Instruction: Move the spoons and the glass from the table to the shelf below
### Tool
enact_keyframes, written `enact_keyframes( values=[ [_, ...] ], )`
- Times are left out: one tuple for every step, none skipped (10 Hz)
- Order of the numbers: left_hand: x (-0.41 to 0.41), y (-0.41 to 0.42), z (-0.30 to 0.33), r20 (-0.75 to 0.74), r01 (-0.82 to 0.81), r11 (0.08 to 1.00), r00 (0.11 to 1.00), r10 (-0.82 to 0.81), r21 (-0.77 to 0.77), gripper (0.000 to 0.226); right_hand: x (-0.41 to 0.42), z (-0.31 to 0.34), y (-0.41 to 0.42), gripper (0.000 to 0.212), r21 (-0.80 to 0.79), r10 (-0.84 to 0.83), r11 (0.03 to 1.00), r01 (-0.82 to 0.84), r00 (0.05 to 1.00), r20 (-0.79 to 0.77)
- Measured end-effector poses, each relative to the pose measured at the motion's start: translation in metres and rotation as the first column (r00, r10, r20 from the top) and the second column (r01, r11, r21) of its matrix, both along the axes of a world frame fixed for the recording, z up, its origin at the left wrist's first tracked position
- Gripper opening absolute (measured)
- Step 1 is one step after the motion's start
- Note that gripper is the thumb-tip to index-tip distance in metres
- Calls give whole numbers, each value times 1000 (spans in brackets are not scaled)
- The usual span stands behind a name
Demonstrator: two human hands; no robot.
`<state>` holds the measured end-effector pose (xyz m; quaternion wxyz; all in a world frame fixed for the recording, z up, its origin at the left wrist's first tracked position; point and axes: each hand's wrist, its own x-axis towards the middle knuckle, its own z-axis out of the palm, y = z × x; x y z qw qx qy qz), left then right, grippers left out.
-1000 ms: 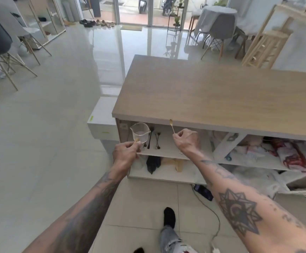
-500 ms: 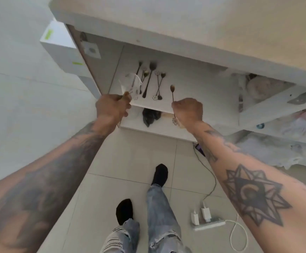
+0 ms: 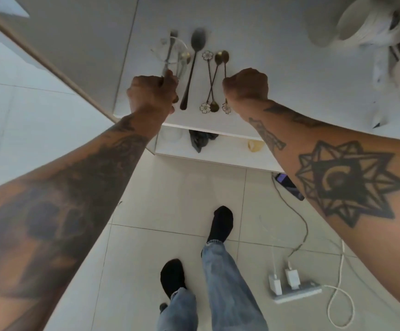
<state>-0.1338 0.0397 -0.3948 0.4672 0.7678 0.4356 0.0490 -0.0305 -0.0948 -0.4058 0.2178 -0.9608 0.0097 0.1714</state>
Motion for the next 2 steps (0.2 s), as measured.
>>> enact_keyframes(
  values=[
    [-2, 0, -2, 0, -13, 999, 1000, 13, -41, 29, -1, 4, -1, 33, 12, -9, 1000, 9, 1000, -24],
    [-6, 3, 4, -1, -23, 997, 1000, 23, -67, 32, 1, 13, -9, 32, -16, -36, 999, 36, 999, -18]
  ],
)
